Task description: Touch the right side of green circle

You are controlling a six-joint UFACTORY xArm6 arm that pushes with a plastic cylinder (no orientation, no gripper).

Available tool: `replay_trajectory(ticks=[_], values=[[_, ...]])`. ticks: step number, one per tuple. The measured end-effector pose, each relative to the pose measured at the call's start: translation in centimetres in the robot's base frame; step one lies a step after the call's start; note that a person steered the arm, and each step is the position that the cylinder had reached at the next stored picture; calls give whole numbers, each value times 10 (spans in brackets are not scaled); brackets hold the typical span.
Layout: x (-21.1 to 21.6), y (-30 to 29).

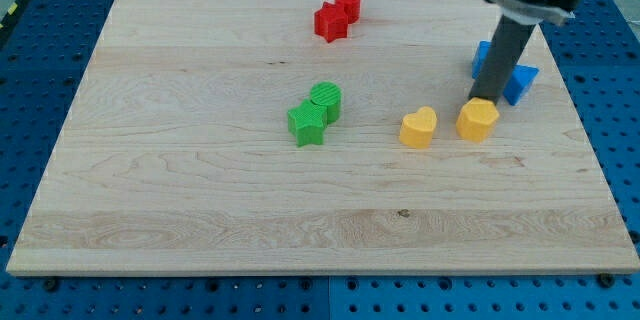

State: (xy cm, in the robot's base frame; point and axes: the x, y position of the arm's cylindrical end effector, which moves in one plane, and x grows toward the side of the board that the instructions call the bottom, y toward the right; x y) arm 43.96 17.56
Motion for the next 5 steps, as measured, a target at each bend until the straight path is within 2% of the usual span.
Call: replay_trajectory(ticks=[2, 3, 5], values=[[22, -48], [-1, -49], [-4, -148]])
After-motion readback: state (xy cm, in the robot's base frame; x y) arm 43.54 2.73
